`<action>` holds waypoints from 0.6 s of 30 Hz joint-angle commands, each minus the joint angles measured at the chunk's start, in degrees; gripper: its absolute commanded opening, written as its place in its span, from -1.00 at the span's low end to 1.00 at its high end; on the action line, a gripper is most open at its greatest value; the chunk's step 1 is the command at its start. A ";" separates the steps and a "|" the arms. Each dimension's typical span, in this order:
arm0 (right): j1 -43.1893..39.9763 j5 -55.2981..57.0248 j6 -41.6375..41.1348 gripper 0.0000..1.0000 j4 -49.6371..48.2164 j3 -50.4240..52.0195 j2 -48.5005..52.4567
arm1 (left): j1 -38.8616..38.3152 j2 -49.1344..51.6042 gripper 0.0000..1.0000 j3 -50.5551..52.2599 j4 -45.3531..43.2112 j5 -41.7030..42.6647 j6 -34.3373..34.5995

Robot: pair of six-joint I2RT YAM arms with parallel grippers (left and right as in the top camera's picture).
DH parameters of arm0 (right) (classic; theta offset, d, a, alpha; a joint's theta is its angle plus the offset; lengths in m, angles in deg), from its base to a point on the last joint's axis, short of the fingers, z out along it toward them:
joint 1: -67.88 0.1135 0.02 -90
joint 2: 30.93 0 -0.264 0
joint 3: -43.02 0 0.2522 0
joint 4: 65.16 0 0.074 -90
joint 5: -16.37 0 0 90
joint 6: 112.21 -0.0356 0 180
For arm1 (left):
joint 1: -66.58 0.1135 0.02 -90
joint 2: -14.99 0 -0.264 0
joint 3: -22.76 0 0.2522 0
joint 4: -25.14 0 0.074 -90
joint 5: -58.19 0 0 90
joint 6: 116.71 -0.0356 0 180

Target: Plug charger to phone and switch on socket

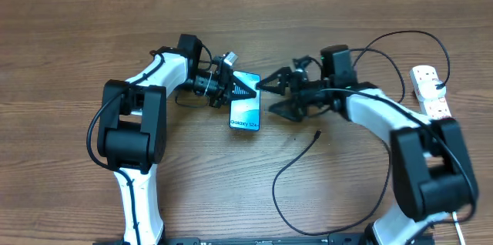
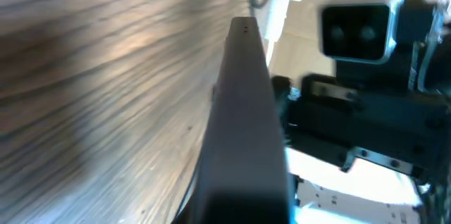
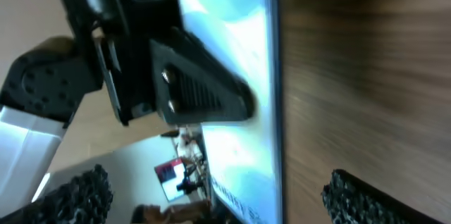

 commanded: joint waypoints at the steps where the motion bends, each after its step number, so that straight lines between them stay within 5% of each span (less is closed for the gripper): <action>1: -2.43 9.03 7.72 0.93 10.97 -1.70 -7.98 | 0.85 -0.42 -0.92 -0.33 0.17 -2.73 4.90; 9: -1.68 37.83 12.33 1.00 39.12 -3.41 -17.99 | 0.85 -0.42 -0.91 -0.33 0.94 -6.16 5.57; 16: -1.33 37.70 12.11 1.00 44.06 -3.34 -17.92 | 0.81 -0.42 -0.92 -0.33 0.90 -7.43 6.34; 18: -1.33 38.77 11.58 0.73 45.70 -3.34 -17.92 | 0.81 -0.42 -0.91 -0.33 1.11 -8.26 6.38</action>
